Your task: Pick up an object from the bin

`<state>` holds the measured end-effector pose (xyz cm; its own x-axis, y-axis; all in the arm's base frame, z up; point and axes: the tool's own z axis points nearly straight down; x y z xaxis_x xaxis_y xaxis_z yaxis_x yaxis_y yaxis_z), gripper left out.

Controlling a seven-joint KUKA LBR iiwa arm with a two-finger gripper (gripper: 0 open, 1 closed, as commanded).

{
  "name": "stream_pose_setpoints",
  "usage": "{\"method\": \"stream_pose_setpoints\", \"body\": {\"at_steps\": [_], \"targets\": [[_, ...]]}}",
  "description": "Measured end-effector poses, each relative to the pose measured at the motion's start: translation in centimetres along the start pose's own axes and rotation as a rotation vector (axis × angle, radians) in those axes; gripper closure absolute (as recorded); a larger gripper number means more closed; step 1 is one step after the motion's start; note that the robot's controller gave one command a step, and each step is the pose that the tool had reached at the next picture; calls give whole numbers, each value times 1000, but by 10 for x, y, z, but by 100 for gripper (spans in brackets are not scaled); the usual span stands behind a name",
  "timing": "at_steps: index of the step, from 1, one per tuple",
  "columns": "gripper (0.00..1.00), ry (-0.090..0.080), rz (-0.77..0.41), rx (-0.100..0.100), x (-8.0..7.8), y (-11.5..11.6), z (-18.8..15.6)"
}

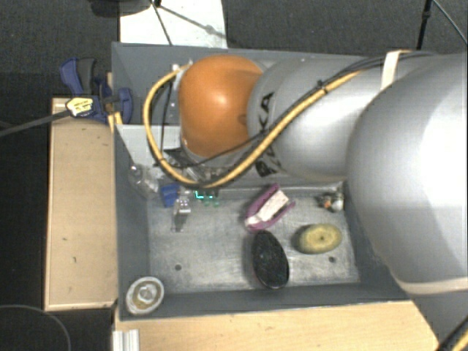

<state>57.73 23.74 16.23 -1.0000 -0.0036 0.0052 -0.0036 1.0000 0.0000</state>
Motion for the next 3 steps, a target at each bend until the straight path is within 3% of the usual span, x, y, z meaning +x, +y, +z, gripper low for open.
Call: {"method": "stream_pose_setpoints", "body": {"at_steps": [1, 2, 3], "targets": [[0, -4, -220, 1, -12, -31, 49], [0, -10, -219, -2, -15, -12, 54], [0, -14, -32, -4, -15, -18, 76]]}}
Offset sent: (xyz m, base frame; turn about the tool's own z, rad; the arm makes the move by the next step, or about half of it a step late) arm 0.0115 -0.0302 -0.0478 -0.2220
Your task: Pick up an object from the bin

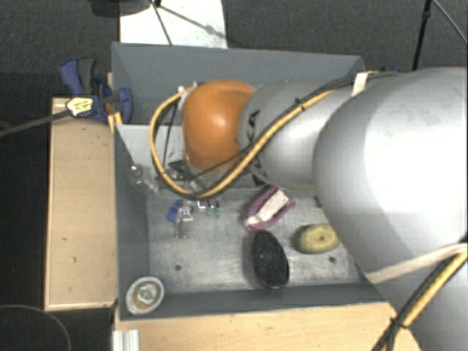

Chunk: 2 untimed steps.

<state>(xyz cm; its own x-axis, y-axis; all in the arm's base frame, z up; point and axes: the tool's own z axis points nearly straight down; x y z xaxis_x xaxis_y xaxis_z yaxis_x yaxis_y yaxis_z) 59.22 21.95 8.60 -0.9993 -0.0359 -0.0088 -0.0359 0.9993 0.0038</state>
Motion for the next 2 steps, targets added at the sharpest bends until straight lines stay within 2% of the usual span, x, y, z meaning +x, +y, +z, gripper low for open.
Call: {"method": "stream_pose_setpoints", "body": {"at_steps": [1, 2], "targets": [[100, 5, 5, 2, 1, -1, 3], [100, -3, -27, 0, 7, 3, -155]]}}
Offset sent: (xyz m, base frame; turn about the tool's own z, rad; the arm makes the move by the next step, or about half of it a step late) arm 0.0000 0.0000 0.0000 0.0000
